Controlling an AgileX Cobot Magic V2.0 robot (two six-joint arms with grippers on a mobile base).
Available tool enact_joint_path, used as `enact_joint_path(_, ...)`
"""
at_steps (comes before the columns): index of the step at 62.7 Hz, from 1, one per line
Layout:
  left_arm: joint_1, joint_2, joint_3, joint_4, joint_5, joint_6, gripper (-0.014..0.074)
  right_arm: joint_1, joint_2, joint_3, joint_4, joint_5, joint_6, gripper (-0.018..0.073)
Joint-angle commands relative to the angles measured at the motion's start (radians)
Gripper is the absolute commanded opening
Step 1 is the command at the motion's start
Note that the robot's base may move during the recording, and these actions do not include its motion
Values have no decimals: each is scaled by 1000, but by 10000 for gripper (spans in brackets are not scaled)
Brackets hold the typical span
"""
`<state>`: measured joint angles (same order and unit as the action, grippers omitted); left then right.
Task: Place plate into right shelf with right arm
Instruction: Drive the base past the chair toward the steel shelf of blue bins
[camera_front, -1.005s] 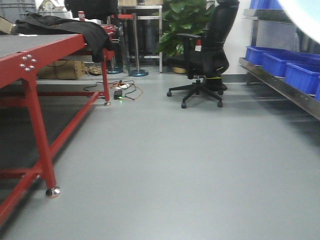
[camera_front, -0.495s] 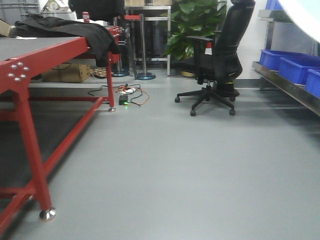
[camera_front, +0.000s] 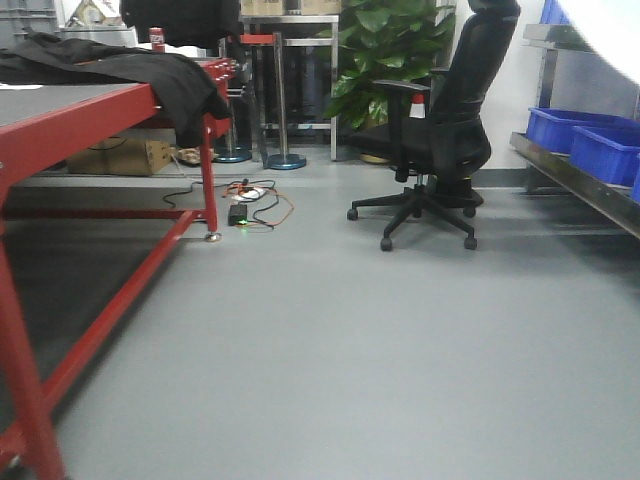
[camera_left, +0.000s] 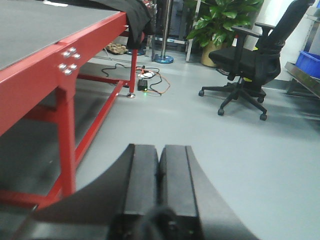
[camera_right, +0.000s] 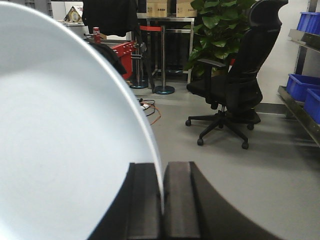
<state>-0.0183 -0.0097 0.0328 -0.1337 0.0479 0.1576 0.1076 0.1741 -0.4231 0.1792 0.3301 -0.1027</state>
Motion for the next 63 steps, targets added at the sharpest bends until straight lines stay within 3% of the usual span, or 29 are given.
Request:
enact_joint_path(1,-2,-10,10,-8,-90,-7,-128,-4,12,-29,5,-96,-5,54)
enact_joint_path(63,-2,-10,10,-8,-90,-7,-128,-4,12,-29,5,-96,-5,54)
